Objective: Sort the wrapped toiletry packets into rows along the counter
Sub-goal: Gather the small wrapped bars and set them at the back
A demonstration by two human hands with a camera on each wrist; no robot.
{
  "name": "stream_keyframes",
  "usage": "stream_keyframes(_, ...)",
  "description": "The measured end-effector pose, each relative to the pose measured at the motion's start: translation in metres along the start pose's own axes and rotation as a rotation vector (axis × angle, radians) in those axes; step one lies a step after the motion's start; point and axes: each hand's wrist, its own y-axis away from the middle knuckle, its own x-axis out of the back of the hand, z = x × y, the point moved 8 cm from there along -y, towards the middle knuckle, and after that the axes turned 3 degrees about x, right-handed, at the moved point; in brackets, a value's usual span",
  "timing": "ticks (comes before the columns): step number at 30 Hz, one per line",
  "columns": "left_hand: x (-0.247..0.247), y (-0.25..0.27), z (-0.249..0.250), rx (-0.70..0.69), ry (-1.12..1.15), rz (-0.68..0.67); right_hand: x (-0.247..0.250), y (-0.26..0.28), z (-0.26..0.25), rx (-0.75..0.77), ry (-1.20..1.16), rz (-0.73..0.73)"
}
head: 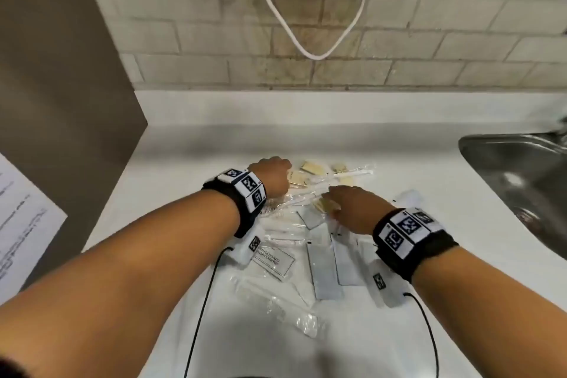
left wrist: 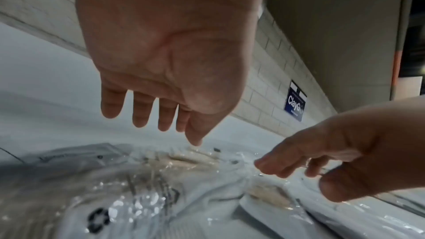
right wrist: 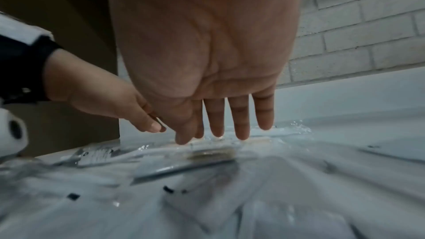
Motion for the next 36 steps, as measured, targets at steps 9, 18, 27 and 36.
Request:
stream_keyframes(9, -0.002, -0.019, 0.020, -0.080, -0.114, 0.075, -0.001, 0.009, 0.014, 0.035, 0.271, 0.159)
stream_keyframes(18, 0.003, -0.013, 0.006, 0.015, -0.037, 0.074, -0.006, -0.006, 0.041, 0.026, 0.146, 0.016)
stream_keyframes(27, -0.003, -0.012, 0.000, 0.108, -0.029, -0.042, -0.012, -0.028, 0.061, -0.017, 0.052, -0.151)
stream_keyframes(36, -0.013, -0.024, 0.004, 0.206, -0.147, -0.171, 0.056, -0.068, 0.081, 0.041, -0.235, 0.096)
